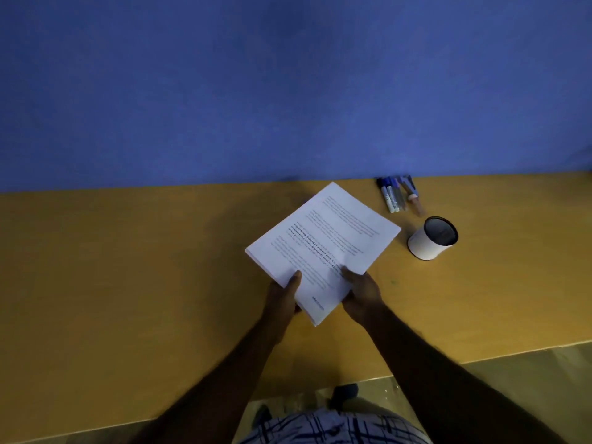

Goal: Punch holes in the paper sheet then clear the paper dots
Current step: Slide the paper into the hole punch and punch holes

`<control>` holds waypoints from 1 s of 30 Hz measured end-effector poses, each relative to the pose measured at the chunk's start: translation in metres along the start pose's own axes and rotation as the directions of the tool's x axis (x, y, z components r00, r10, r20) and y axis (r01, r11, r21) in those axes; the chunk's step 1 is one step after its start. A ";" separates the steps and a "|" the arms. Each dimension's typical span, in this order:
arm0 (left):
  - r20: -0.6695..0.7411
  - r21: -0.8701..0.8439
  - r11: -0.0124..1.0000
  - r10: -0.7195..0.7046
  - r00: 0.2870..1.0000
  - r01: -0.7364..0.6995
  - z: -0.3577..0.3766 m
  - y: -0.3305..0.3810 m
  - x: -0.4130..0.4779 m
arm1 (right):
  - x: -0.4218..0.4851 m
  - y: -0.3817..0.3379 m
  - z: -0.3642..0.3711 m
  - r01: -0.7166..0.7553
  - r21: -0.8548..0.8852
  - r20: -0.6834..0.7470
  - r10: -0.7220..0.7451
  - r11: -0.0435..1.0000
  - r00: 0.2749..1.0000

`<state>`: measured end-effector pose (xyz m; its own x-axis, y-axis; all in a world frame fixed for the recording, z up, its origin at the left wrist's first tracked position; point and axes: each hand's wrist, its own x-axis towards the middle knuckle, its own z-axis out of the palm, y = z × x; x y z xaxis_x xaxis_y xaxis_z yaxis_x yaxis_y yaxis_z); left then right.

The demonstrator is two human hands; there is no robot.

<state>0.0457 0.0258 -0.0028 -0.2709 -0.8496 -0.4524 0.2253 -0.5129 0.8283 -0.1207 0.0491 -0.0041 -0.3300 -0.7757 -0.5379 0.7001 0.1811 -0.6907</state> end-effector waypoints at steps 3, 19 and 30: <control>-0.144 0.070 0.996 0.072 0.987 -0.063 0.010 -0.008 0.004 | -0.005 0.007 -0.007 0.008 0.003 0.041 -0.008 1.000 0.999; -0.209 0.155 0.988 0.050 0.977 -0.017 -0.013 -0.007 0.025 | 0.045 -0.088 -0.099 -0.093 -0.110 0.031 0.097 0.990 0.995; -0.152 0.305 0.947 -0.055 0.987 0.100 -0.014 0.015 0.061 | 0.102 -0.118 -0.092 -0.087 -0.648 0.098 0.196 0.757 0.976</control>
<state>0.0455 -0.0353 -0.0229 -0.1379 -0.8288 -0.5423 -0.0995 -0.5332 0.8401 -0.2952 0.0046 -0.0221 -0.1229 -0.7806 -0.6128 0.1486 0.5961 -0.7891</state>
